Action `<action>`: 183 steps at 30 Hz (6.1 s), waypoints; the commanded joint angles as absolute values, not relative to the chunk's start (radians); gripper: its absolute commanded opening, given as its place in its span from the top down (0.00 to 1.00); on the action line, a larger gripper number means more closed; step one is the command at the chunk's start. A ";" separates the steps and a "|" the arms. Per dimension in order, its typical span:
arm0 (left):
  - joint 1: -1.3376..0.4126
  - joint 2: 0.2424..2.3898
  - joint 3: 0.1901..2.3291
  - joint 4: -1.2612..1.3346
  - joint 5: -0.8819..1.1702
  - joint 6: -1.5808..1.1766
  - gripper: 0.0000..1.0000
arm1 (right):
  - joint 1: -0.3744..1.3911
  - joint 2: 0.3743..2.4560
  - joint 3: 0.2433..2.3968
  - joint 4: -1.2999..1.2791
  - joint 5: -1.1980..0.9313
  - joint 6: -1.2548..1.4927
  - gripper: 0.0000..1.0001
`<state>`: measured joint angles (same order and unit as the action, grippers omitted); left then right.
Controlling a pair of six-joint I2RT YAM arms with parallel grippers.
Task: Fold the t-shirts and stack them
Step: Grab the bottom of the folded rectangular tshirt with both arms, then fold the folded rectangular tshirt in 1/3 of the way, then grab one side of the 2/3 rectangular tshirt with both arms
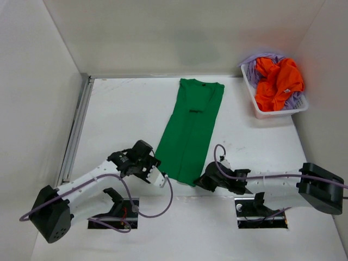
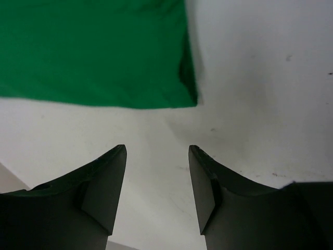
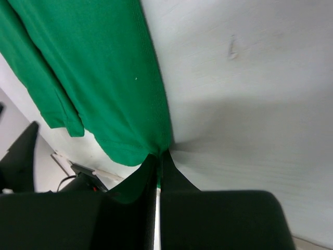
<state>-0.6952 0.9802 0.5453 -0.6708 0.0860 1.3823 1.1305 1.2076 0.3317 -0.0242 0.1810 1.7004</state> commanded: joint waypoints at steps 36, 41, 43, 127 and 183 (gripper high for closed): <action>-1.144 1.209 0.560 -0.586 0.121 1.062 1.00 | 1.044 0.882 0.196 -0.328 0.115 1.482 0.98; -1.180 1.163 0.643 -0.701 0.173 0.937 1.00 | 1.038 0.835 0.268 -0.435 0.020 1.369 0.98; -1.194 1.151 0.672 -0.733 0.190 0.896 1.00 | 1.036 0.827 0.326 -0.518 -0.003 1.315 0.98; -0.722 1.615 0.983 -0.456 0.178 0.963 0.43 | 0.376 1.453 0.739 -0.281 -0.192 0.775 0.37; -0.872 1.346 0.876 -0.828 0.175 0.720 0.98 | 0.678 0.902 0.485 -0.578 -0.176 1.037 1.00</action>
<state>-0.8349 1.4528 0.8940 -0.6518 0.1413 0.7872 0.6064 0.9924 0.5034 -0.4297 -0.2005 0.9504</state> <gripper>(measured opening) 0.094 0.026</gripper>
